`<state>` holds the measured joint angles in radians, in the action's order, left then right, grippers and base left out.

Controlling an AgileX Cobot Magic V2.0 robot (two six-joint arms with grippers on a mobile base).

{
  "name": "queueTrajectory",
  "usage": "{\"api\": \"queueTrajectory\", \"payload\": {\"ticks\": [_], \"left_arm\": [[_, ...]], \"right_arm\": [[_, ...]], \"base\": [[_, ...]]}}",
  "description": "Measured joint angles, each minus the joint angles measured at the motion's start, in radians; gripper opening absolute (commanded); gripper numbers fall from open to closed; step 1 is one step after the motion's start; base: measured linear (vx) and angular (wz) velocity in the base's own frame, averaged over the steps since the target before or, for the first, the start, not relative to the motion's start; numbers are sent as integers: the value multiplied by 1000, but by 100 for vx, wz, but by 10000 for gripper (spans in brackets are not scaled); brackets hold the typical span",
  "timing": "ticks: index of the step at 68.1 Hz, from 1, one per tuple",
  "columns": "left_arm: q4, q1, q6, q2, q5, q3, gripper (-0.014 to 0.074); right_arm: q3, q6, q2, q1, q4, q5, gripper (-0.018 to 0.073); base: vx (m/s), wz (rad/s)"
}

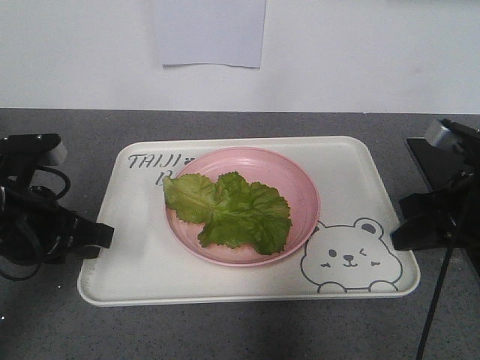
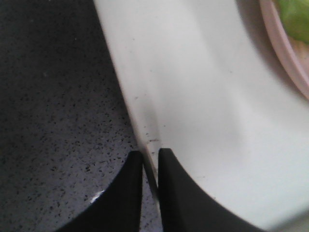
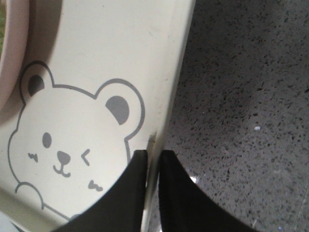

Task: Transfer vegetables to tray and serve
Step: 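Lower the tray onto the counter with both grippers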

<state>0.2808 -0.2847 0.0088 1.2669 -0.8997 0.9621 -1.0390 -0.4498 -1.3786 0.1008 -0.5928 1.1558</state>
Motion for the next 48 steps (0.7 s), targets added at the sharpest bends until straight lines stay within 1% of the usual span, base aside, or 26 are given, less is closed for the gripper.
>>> {"api": "queueTrajectory", "payload": {"ticks": [17, 39, 48], "left_arm": [[-29, -1, -2, 93, 40, 0, -6], [-36, -1, -9, 205, 116, 0, -6], [-41, -1, -9, 239, 129, 0, -6]], "right_arm": [[0, -7, -95, -3, -15, -27, -3], [0, -16, -192, -4, -21, -66, -1], [0, -23, -233, -4, -17, -73, 12]], "base": [[0, 0], [0, 0], [0, 0]]}}
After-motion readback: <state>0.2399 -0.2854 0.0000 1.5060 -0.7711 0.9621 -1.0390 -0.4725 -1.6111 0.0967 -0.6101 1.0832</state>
